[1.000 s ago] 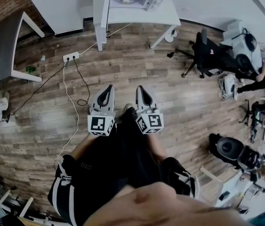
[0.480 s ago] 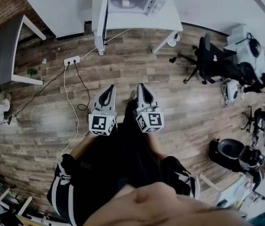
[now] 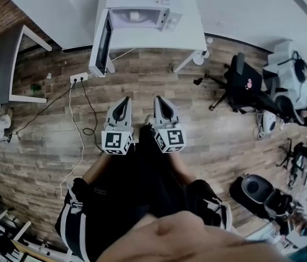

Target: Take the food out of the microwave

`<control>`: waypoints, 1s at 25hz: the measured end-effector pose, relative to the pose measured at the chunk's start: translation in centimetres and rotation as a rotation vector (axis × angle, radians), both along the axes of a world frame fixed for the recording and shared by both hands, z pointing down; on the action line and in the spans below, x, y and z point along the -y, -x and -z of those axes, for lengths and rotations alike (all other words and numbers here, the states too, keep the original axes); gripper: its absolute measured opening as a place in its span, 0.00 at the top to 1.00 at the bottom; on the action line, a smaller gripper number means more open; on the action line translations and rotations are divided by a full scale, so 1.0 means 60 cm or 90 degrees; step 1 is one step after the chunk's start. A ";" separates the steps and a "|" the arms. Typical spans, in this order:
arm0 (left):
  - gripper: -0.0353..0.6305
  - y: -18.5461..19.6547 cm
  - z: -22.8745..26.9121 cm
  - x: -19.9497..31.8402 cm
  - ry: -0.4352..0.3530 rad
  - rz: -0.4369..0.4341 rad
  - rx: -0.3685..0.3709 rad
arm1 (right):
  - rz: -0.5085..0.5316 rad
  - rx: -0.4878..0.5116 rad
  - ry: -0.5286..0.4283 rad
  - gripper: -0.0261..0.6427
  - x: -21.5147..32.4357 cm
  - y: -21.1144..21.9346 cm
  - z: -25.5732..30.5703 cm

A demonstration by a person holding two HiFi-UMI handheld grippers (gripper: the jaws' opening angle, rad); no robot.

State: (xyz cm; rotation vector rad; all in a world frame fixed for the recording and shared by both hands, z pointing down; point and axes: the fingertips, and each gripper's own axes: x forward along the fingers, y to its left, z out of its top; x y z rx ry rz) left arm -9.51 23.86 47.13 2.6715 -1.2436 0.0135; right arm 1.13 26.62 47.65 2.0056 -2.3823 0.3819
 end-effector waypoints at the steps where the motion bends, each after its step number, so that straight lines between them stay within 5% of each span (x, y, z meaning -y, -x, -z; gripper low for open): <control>1: 0.90 -0.018 -0.001 0.012 0.002 0.008 0.000 | 0.013 -0.001 0.002 0.92 0.011 -0.015 -0.002; 9: 0.90 -0.126 -0.007 0.075 0.018 0.062 0.013 | 0.081 0.012 0.008 0.92 0.090 -0.120 -0.015; 25: 0.90 -0.193 -0.015 0.206 0.017 0.102 0.027 | 0.118 0.027 0.007 0.92 0.220 -0.182 -0.015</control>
